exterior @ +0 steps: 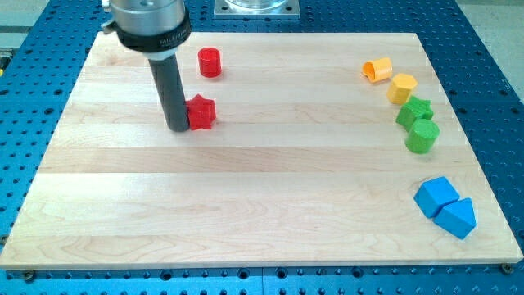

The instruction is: Move green circle below red star

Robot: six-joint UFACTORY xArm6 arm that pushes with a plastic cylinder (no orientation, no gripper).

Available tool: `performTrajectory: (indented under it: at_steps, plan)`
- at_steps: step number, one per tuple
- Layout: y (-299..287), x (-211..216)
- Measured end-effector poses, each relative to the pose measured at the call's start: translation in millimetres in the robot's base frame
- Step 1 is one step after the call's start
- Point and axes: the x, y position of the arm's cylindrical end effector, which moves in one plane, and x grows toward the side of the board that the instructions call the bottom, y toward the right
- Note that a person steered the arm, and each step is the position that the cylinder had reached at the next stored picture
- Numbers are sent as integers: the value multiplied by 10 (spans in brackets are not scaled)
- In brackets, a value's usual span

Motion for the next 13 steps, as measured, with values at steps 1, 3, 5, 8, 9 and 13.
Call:
performTrajectory:
  at_steps: [1, 3, 5, 8, 9, 13]
  plan:
    - [48, 408]
    - [186, -260]
    - [301, 60]
    - [1276, 90]
    - [1276, 156]
    - [1644, 323]
